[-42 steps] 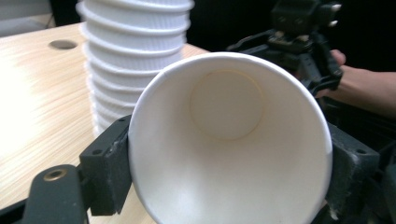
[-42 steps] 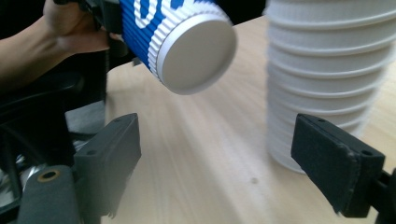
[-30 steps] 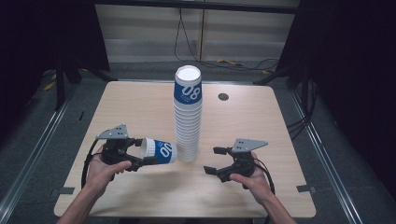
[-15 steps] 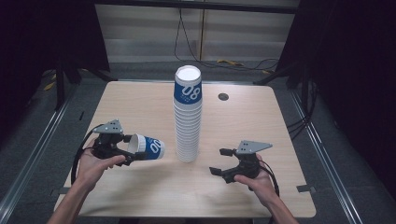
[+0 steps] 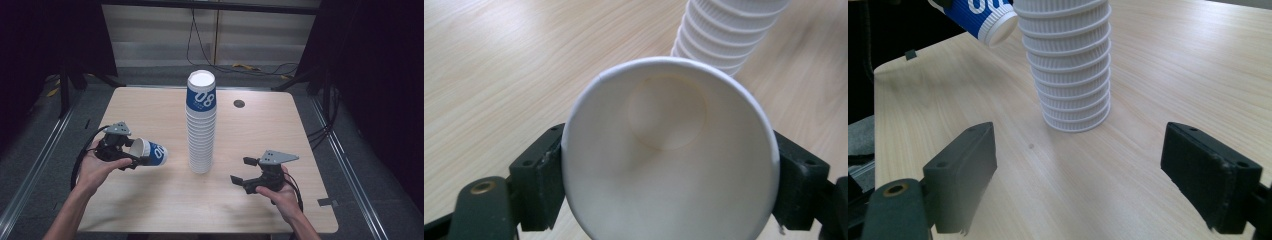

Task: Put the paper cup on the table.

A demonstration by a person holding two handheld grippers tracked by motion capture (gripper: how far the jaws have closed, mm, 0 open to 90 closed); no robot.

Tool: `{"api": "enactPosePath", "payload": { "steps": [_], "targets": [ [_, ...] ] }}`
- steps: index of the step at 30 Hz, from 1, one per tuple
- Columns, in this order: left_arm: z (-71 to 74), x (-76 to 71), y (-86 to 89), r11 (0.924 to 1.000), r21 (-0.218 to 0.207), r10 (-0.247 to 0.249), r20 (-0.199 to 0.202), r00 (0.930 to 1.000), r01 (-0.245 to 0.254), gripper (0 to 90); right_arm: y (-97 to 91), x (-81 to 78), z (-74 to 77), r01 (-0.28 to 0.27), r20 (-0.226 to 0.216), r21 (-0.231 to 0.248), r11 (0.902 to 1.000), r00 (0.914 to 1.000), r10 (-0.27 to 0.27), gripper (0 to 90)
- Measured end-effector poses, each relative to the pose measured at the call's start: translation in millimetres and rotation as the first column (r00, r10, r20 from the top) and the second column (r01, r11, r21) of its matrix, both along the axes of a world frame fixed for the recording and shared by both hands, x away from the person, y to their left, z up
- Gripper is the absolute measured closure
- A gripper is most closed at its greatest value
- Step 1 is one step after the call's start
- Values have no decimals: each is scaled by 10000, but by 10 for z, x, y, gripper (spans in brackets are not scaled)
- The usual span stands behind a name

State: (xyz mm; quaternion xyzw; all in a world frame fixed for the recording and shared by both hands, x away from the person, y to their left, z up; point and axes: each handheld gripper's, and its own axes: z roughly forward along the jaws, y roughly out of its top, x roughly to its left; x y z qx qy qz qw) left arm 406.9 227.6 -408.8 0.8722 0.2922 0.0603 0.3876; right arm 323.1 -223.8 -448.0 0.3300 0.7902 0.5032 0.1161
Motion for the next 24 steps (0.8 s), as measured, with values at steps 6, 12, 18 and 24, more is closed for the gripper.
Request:
{"api": "enactPosePath", "payload": {
  "steps": [6, 12, 18, 24],
  "targets": [
    [-5, 73, -1, 9984, 567, 43, -199, 9998, -32, 183, 10, -8, -23, 18, -86, -6, 10000, 10000, -18, 150],
    [-24, 139, 17, 9910, 1315, 324, -492, 9983, -257, 180, 21, -7, -37, -99, -195, -24, 9999, 9998, 98, 158],
    [-33, 226, 45, 9830, 1777, 602, -672, 9959, -474, 180, 20, 1, -42, -118, -208, -31, 9999, 9997, 117, 160],
    [-15, 308, -1, 9681, 2447, 723, -699, 9949, -532, 178, 51, 21, -71, -164, -265, -70, 9998, 9995, 162, 158]
  ]
}}
